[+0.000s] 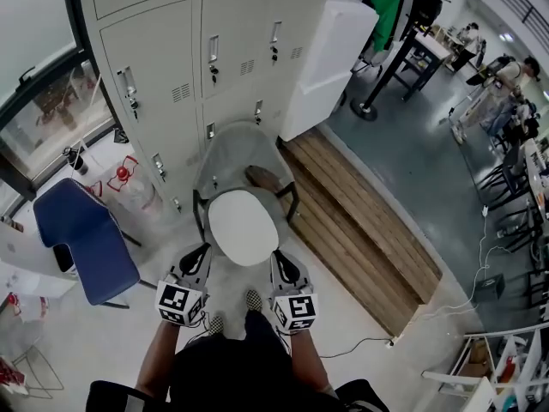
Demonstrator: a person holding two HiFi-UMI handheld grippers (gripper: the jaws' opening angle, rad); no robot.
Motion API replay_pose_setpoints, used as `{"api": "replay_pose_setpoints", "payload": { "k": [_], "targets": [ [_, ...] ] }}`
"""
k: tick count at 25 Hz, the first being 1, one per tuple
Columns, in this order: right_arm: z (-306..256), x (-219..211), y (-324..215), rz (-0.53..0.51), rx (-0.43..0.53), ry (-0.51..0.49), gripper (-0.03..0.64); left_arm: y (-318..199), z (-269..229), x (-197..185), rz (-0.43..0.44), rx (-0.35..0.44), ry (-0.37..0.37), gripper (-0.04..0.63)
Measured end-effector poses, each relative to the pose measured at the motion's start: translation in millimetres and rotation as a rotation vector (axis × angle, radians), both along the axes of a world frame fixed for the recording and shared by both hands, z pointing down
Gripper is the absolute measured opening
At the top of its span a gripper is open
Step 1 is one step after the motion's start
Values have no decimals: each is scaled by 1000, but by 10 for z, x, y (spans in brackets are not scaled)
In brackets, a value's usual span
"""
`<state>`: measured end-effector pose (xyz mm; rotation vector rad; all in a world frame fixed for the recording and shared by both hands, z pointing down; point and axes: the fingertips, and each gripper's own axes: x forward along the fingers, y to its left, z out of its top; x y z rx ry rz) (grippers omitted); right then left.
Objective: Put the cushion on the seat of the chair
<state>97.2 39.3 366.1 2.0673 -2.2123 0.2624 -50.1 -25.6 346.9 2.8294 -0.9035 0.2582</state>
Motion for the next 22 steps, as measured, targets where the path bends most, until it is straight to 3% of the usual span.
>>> {"api": "replay_pose_setpoints", "payload": {
  "k": [9, 22],
  "targets": [
    [-56, -346, 118, 13, 5, -2, 35, 176, -93, -230, 26, 22, 9, 25],
    [-91, -434, 146, 21, 6, -8, 35, 206, -88, -345, 30, 26, 6, 25]
  ]
}}
